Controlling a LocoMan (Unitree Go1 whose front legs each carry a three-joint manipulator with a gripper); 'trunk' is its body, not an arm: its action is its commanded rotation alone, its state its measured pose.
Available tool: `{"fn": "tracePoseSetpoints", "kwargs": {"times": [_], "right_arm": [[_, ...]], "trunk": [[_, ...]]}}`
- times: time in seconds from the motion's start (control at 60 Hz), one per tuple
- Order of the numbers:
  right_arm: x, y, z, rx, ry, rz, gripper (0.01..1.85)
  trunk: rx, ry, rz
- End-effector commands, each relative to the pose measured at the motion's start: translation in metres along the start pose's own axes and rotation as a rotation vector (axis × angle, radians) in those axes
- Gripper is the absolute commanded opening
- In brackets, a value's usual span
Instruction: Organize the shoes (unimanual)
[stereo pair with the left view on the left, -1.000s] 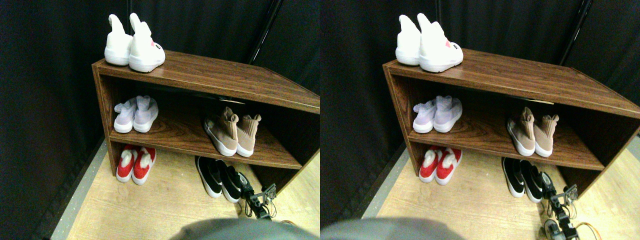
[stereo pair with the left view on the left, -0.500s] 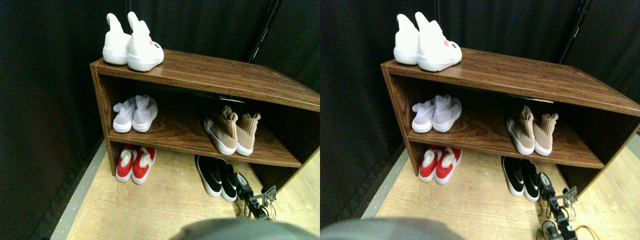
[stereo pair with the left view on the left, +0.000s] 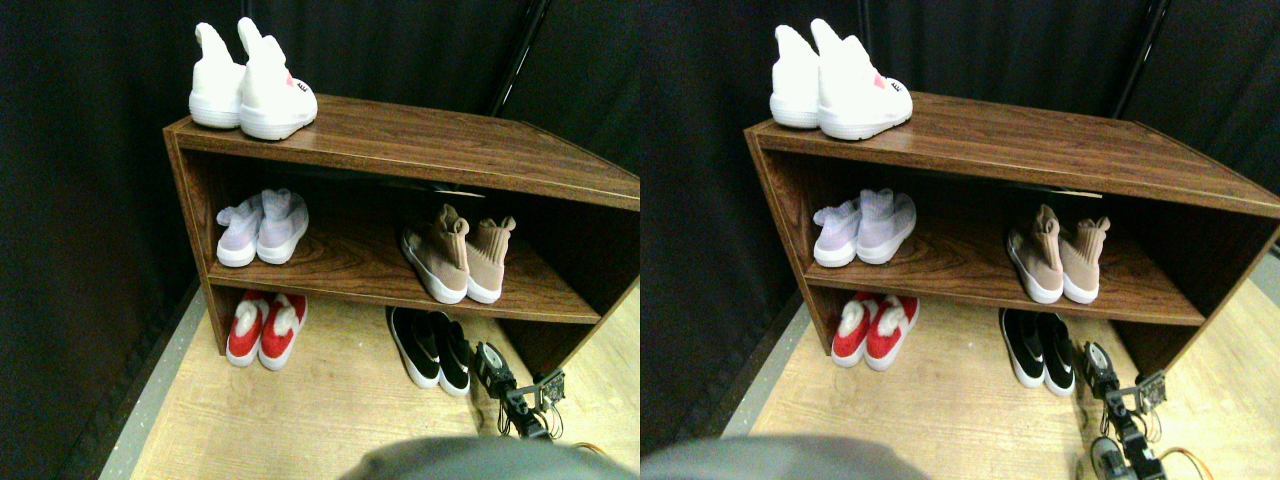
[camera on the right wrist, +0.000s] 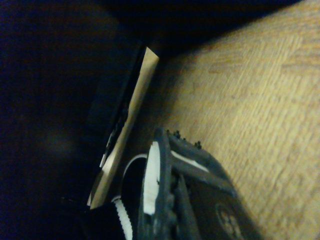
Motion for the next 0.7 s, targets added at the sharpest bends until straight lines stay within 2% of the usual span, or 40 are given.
{"fn": "tracePoseSetpoints", "kwargs": {"times": [0.017, 0.067, 0.167, 0.267, 0.35, 0.433, 0.7], "right_arm": [[-0.003, 0.016, 0.003, -0.004, 0.027, 0.087, 0.06], [-0.009, 0.024, 0.006, -0.065, 0.027, 0.131, 0.06], [-0.028, 0.039, 0.012, -0.112, 0.025, 0.17, 0.06], [-0.046, 0.052, 0.018, -0.126, 0.081, 0.219, 0.06], [-0.057, 0.057, 0.018, -0.083, 0.103, 0.234, 0.06], [-0.077, 0.063, 0.016, -0.126, 0.118, 0.258, 0.06], [-0.119, 0.077, 0.014, -0.182, 0.146, 0.302, 0.06]], "trunk": [[-0.007, -0.016, -0.01], [-0.004, -0.028, -0.018], [0.0, -0.039, -0.027], [-0.002, -0.053, -0.038], [-0.004, -0.064, -0.042], [-0.006, -0.073, -0.046], [-0.005, -0.102, -0.06]]}}
